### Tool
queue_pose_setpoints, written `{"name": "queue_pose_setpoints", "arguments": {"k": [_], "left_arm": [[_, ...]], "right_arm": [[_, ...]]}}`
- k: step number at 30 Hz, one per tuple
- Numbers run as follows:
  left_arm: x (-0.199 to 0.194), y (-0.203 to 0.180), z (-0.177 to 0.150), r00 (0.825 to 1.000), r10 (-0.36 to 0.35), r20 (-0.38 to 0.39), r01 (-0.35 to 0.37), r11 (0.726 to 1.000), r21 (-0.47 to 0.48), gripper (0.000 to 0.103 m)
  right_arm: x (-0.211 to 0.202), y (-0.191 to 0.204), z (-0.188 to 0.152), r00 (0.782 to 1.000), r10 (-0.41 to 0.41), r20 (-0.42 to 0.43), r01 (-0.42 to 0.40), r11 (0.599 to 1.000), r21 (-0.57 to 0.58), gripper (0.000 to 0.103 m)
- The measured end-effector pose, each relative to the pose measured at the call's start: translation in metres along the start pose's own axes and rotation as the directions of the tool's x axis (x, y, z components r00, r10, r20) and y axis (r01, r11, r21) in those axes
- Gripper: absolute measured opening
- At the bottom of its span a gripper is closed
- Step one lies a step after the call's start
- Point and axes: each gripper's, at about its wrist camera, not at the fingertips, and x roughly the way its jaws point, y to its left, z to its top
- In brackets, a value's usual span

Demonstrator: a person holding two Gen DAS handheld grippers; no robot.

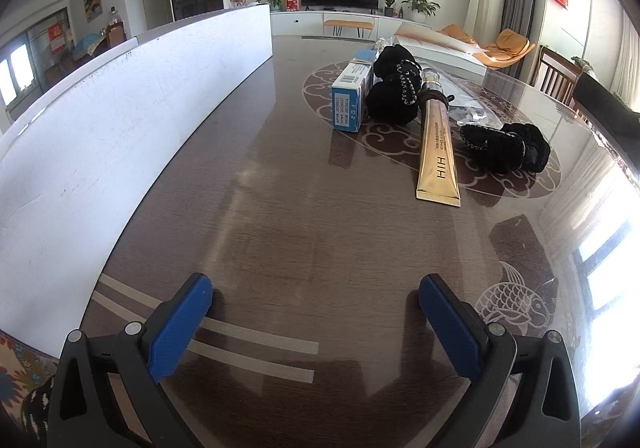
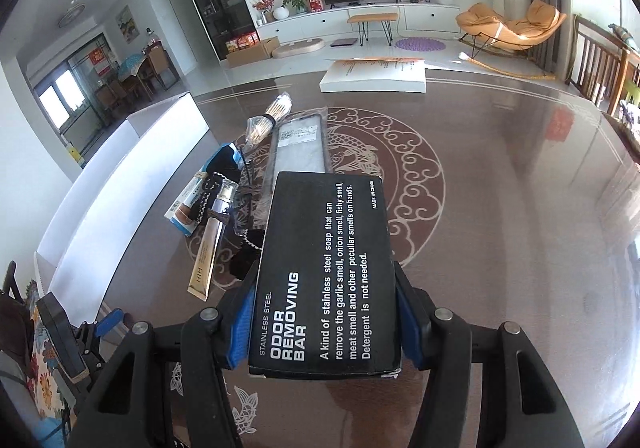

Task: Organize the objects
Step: 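Grasp the black ODOR REMOVING BAR box with the right tool, then lift the black box with the right tool while the left grasps the black velvet pouch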

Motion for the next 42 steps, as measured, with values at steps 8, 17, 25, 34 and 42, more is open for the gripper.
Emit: {"name": "queue_pose_setpoints", "arguments": {"k": [8,17,25,34,42], "left_arm": [[0.000,0.000,0.000,1.000,0.001,0.001,-0.001,1.000,0.000,0.103],[-0.001,-0.001,-0.002,1.000,0.002,0.010,-0.002,1.000,-0.001,0.103],[-0.001,-0.001,-0.002,1.000,0.003,0.009,-0.003,1.000,-0.001,0.103],[-0.001,-0.001,-0.002,1.000,0.003,0.010,-0.003,1.000,-0.001,0.103],[-0.001,-0.002,0.001,1.000,-0.014,-0.023,0.015,1.000,0.014,0.103]], "right_arm": [[0.013,-0.054,-0.025,0.993,-0.117,-0.029,0.119,0.990,0.077,0.059],[0.031,-0.059,-0.031,0.987,-0.161,-0.017,0.162,0.984,0.068,0.059],[0.054,-0.059,-0.020,0.977,-0.214,-0.015,0.214,0.976,0.036,0.059],[0.080,-0.044,-0.015,0.974,-0.224,-0.028,0.224,0.975,-0.014,0.059],[0.096,-0.018,-0.014,0.981,-0.193,-0.035,0.189,0.976,-0.109,0.059]]}}
